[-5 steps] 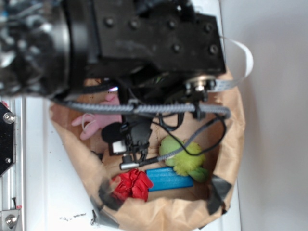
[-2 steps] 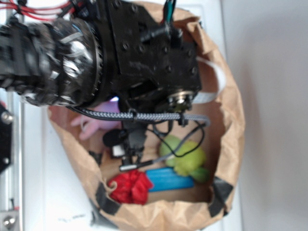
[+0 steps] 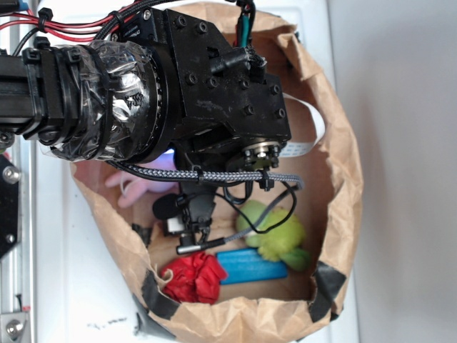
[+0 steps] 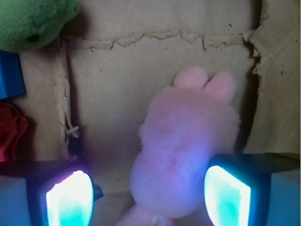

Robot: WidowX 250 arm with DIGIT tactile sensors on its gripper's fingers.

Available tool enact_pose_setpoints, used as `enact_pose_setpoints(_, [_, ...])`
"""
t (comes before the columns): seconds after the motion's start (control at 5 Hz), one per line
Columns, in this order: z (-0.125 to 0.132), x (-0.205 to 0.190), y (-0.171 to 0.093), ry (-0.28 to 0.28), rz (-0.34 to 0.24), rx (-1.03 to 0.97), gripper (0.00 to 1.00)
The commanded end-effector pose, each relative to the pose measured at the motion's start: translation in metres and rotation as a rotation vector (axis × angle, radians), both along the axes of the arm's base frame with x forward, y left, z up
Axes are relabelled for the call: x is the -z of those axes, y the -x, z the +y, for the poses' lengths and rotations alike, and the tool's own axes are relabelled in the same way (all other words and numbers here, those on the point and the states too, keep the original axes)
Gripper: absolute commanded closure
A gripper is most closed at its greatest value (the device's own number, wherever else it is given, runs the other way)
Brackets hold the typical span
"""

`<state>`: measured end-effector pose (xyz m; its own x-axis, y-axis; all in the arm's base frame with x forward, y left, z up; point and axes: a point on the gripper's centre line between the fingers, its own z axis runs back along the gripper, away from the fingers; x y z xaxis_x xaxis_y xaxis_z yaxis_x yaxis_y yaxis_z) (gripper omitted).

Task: Grab the pink bunny.

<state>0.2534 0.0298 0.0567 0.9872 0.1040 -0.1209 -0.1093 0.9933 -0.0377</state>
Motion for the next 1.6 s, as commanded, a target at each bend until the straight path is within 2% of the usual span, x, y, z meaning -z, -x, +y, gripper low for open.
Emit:
enact_pose_setpoints(0.0, [0.003, -0.007, -0.003, -0.008, -0.039, 0.002, 0.00])
enact_pose_setpoints(0.2, [0.011, 0.020, -0.015, -0.082, -0.020, -0.014, 0.00])
enact_pose_setpoints(0.4, [0.010, 0.034, -0.003, -0.131, -0.019, -0.022, 0.00])
enact_pose_setpoints(0.6, [0.009, 0.035, -0.016, -0.135, -0.035, 0.013, 0.00])
enact_pose_setpoints(0.8, [0.008, 0.029, -0.020, -0.119, -0.065, 0.006, 1.00])
enact_pose_setpoints(1.2, [0.009, -0.012, -0.013, -0.029, -0.103, 0.033, 1.00])
enact_pose_setpoints(1.4, [0.011, -0.045, -0.010, 0.064, -0.123, 0.046, 1.00])
